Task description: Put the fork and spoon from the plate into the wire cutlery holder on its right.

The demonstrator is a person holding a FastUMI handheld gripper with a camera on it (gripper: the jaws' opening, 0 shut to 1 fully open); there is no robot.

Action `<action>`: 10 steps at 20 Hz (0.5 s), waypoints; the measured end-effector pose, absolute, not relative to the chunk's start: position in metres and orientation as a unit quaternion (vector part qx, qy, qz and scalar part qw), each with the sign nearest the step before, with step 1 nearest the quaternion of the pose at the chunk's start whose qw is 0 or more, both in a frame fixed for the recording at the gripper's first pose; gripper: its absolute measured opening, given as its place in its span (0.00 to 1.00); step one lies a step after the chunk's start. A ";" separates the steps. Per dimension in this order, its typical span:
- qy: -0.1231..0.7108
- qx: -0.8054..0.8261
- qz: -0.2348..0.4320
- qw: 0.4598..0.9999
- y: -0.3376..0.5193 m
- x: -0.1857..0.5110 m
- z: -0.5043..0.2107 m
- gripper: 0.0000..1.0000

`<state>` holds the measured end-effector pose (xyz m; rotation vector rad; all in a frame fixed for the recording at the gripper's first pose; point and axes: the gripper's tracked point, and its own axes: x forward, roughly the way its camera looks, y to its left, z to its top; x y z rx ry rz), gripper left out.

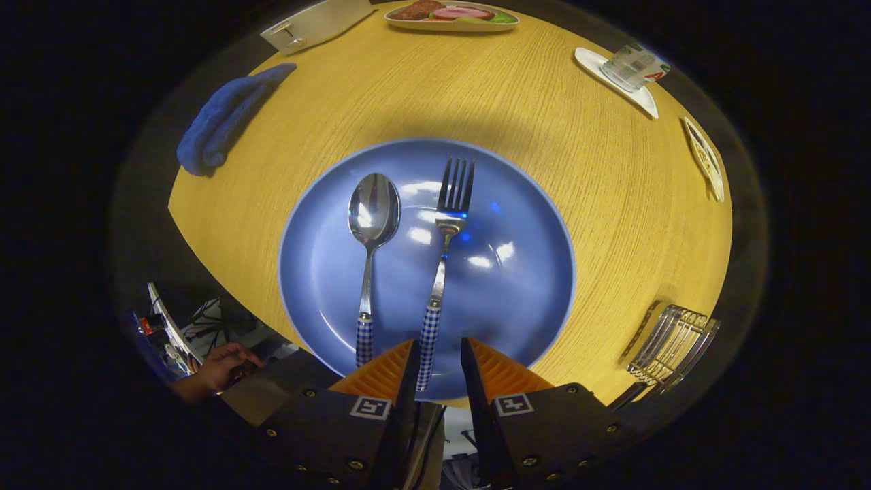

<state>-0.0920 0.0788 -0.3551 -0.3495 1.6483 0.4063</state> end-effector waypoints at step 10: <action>0.732 -0.162 0.184 0.636 0.073 -0.095 -0.354 0.04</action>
